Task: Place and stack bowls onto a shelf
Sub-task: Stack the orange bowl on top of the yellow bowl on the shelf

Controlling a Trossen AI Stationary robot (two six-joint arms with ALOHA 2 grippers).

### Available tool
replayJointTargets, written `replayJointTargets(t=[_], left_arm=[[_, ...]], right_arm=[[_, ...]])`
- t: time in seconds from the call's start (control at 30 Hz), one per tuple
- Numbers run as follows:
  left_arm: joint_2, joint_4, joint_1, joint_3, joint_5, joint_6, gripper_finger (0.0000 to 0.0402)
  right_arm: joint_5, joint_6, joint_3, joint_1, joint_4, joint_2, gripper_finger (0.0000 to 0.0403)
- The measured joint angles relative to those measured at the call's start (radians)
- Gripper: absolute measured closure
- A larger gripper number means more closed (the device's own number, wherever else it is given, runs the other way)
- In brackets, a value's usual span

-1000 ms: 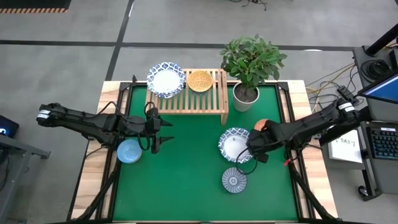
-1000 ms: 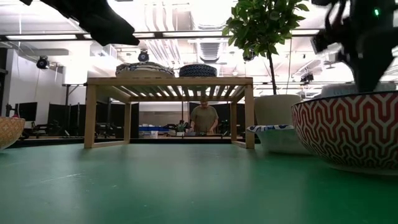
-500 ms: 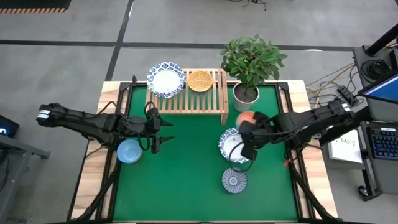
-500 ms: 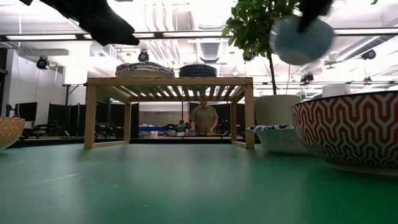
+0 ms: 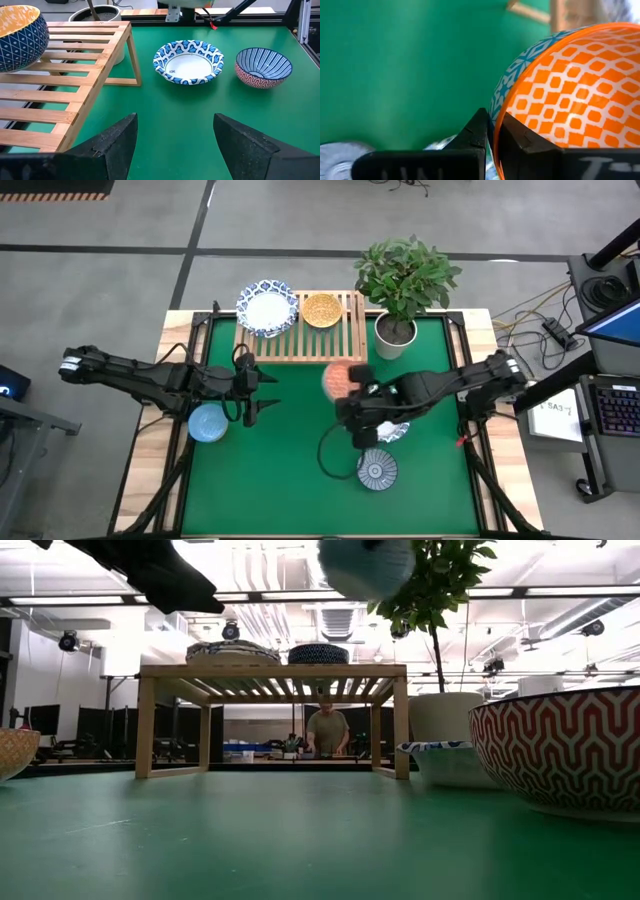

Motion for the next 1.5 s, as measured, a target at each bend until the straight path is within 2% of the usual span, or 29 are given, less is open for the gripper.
replayJointTargets(t=[0.23,0.4,0.57,0.63,0.77,0.93,1.07,1.5], left_arm=[[0.0,0.0,0.0,0.0,0.0,0.0,0.0159],[0.0,0.0,0.0,0.0,0.0,0.0,0.0159],[0.0,-0.001,0.0,0.0,0.0,0.001,0.0159],[0.0,0.0,0.0,0.0,0.0,0.008,0.0159],[0.0,0.0,0.0,0.0,0.0,0.011,0.0159],[0.0,0.0,0.0,0.0,0.0,0.018,0.0159],[0.0,0.0,0.0,0.0,0.0,0.018,0.0159],[0.0,0.0,0.0,0.0,0.0,0.03,0.0159]], right_arm=[[0.102,-0.216,0.227,-0.072,-0.013,0.112,0.039],[0.127,-0.262,0.331,-0.177,-0.006,0.163,0.039],[0.126,-0.28,0.375,-0.304,-0.004,0.195,0.039],[0.101,-0.296,0.38,-0.349,-0.003,0.201,0.039],[-0.02,-0.329,0.38,-0.426,0.031,0.209,0.039],[-0.065,-0.358,0.392,-0.515,0.046,0.236,0.039],[-0.179,-0.356,0.392,-0.573,0.048,0.249,0.039],[-0.19,-0.35,0.384,-0.594,0.049,0.268,0.039]])
